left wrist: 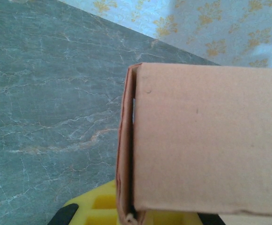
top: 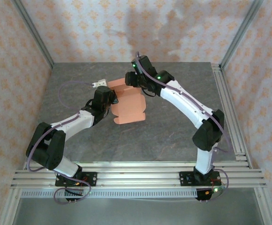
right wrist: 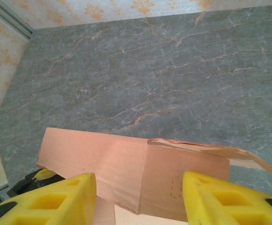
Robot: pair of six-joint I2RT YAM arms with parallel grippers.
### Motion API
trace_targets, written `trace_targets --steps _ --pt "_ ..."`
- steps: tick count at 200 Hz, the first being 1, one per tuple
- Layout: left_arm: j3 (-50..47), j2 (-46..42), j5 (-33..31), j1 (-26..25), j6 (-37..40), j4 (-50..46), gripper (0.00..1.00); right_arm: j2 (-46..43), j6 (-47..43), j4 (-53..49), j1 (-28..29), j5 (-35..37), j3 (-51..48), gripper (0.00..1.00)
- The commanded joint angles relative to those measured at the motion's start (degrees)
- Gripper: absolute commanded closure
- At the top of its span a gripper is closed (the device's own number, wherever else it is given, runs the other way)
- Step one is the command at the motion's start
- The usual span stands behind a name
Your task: Fold the paper box
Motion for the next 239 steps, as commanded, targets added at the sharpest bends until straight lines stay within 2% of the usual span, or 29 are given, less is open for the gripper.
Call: trace_targets --steps 1,24,131,141,160,190,202,224,239 --pt "-0.19 -1.44 -0.37 -0.19 1.24 0.81 1.0 1.12 0.37 -2.1 0.14 -0.72 2.13 0.49" --pt "0.04 -1.28 -0.12 -0.13 1.15 0.53 1.0 1.96 1.71 -1.73 -0.03 -2.29 2.22 0.51" --pt "-0.04 -1.09 1.11 -0.19 1.7 0.24 1.0 1.17 1.98 -1.51 -0.06 -0.4 1.91 0.9" --pt "0.05 -1.09 1.2 -0.16 1.68 0.07 1.0 1.15 1.99 -1.45 -0.11 -0.44 1.94 0.89" --pt "0.1 -1.01 1.13 -0.17 1.59 -0.03 1.0 0.86 1.99 -1.21 -0.12 -0.43 1.74 0.74" --pt "0.76 -0.73 0.66 -0.19 1.37 -1.26 1.0 -0.09 1.12 -1.09 -0.04 -0.66 1.36 0.75" --pt "1.22 -0.74 0.41 -0.11 0.9 -2.48 1.0 -1.58 0.59 -0.82 -0.04 -0.42 0.48 0.7" --pt "1.36 -0.65 0.82 -0.06 0.21 -2.9 1.0 -6.94 -1.46 2.66 -0.11 0.98 -4.52 0.55" --pt "1.63 -0.41 1.15 -0.11 -0.27 -3.23 1.0 -10.9 -2.65 4.95 -0.44 2.07 -8.13 0.5"
